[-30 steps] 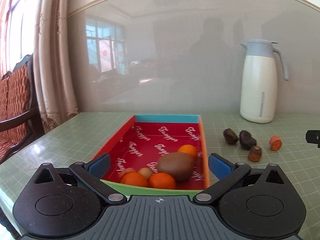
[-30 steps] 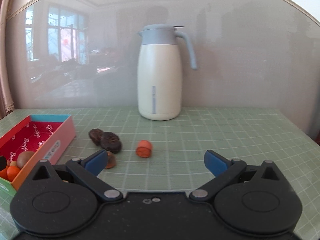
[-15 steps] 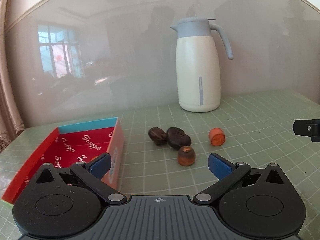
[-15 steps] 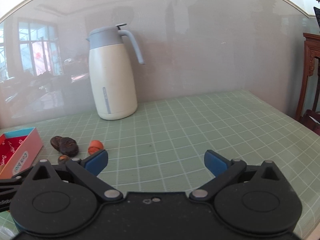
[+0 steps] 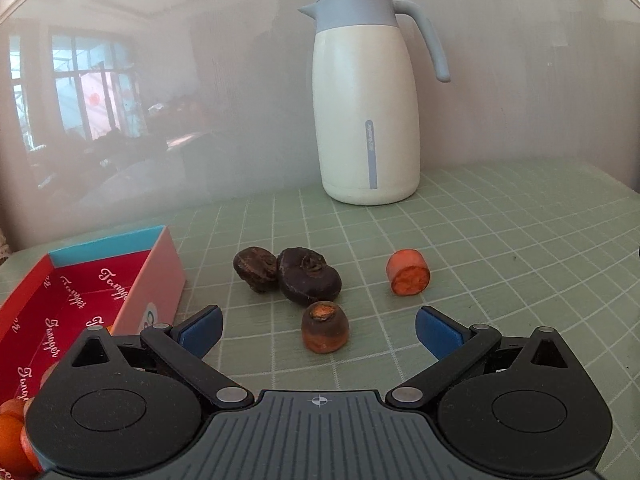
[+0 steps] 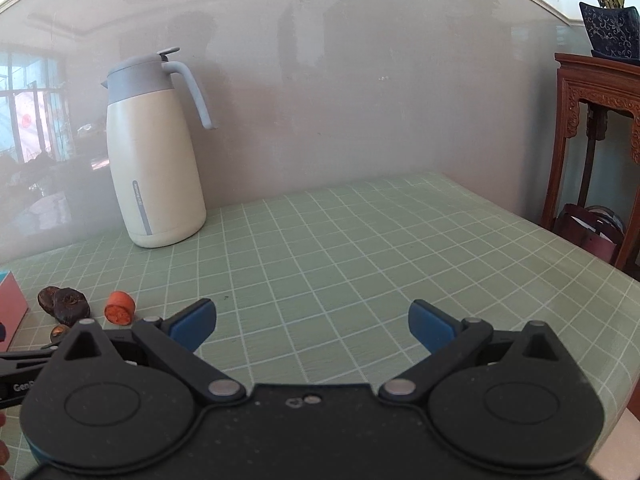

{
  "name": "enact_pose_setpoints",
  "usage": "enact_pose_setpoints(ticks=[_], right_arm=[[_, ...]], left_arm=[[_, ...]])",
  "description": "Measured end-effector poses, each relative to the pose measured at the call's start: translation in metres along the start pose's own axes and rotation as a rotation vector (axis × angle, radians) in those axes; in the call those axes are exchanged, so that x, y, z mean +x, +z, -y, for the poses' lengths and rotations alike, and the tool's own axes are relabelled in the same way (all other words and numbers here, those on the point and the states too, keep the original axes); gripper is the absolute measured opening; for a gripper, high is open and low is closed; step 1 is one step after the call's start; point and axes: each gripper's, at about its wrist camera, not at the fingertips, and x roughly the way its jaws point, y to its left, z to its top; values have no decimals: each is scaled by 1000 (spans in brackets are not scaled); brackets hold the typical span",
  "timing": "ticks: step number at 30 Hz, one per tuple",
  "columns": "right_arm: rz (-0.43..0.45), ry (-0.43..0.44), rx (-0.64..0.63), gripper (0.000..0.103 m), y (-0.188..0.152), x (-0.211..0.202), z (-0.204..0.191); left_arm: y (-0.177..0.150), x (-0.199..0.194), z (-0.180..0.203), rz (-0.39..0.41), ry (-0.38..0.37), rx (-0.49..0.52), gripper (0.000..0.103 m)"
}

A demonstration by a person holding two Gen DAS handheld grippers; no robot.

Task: Organize fruits
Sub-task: 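Lower the left gripper onto the small brown date and close, then lift the date with the left gripper and carry it over the box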

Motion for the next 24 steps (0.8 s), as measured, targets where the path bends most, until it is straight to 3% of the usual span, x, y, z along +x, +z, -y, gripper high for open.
enact_pose_setpoints(ticks=[4, 9, 13, 16, 19, 24], right_arm=[[10, 11, 7, 103, 1, -3, 2], [2, 28, 5, 103, 0, -5, 2], [2, 36, 0, 103, 0, -5, 0], [-7, 42, 11, 103, 1, -3, 1], [-14, 45, 19, 103, 1, -2, 2], [-14, 48, 18, 103, 0, -3, 1]], left_arm=[[-2, 6, 3, -19, -19, -3, 88], [-1, 12, 0, -40, -27, -33, 83], [0, 19, -2, -66, -41, -51, 60], [0, 23, -4, -82, -44, -69, 51], [-1, 23, -4, -85, -48, -78, 30], [-2, 20, -6, -65, -51, -91, 30]])
